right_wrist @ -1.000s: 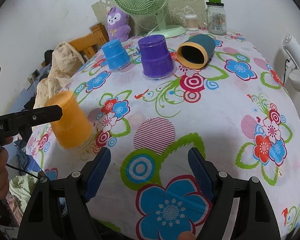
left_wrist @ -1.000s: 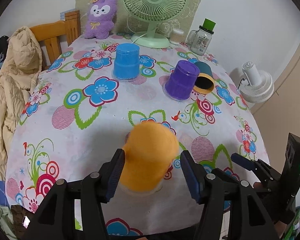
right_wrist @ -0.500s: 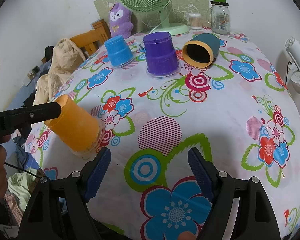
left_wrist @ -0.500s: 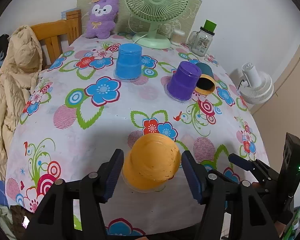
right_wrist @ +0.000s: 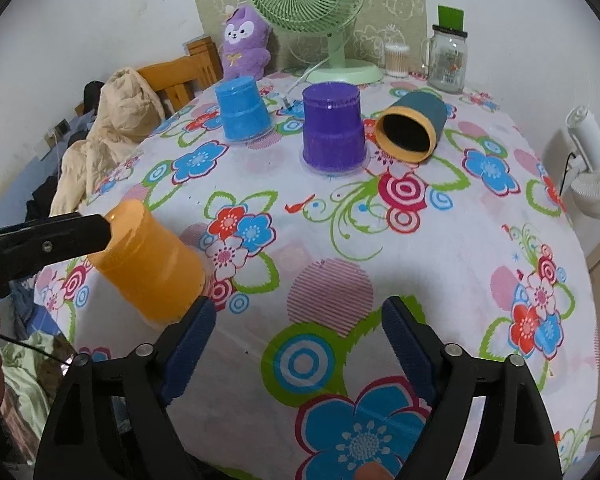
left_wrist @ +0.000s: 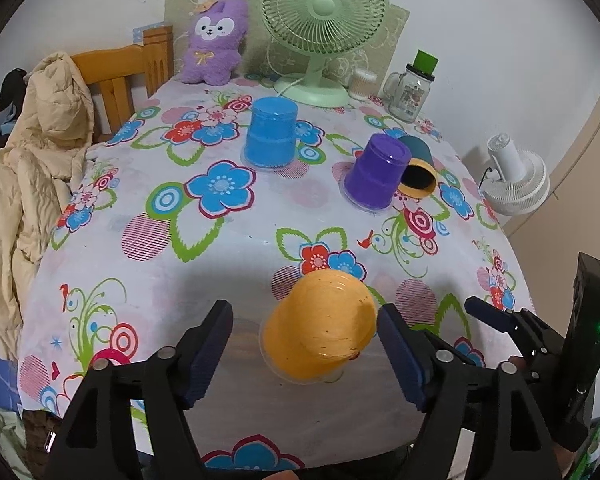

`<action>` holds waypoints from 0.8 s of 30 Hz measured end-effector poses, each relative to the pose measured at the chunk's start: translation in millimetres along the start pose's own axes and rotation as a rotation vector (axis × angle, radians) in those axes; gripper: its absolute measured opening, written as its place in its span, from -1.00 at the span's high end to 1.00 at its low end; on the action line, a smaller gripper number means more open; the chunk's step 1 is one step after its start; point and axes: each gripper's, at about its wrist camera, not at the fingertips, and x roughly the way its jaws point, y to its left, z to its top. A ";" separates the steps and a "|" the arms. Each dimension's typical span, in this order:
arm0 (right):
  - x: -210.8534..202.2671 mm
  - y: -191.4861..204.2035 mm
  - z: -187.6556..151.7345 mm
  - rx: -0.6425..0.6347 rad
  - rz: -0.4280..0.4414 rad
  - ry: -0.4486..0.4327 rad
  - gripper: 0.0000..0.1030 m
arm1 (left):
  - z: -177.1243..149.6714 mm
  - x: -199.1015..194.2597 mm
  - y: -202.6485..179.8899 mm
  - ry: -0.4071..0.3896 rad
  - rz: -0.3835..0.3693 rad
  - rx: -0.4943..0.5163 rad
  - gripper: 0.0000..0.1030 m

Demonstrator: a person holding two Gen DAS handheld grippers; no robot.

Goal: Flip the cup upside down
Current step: 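Lower the inverted orange cup onto the tablecloth with the left tool, then open the left tool and pull it back from the orange cup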

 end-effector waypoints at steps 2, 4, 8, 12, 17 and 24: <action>-1.8 2.1 3.5 -0.002 -0.002 -0.008 -0.71 | 0.7 -3.4 2.1 -0.011 0.000 -0.004 -0.54; -4.5 4.1 7.4 -0.004 -0.002 -0.017 -0.72 | 1.8 -6.5 4.3 -0.021 -0.001 -0.006 -0.54; -8.8 9.6 12.6 -0.014 -0.004 -0.033 -0.74 | 2.8 -11.2 7.2 -0.038 -0.002 -0.013 -0.56; -11.7 17.7 16.6 -0.030 -0.005 -0.044 -0.75 | 3.2 -14.4 9.6 -0.054 -0.001 -0.018 -0.58; -16.3 24.5 22.8 -0.046 -0.009 -0.060 -0.75 | 3.6 -19.2 13.4 -0.080 0.002 -0.030 -0.65; -30.0 32.5 36.1 -0.061 -0.025 -0.110 -0.83 | 4.3 -27.8 16.6 -0.123 0.000 -0.042 -0.69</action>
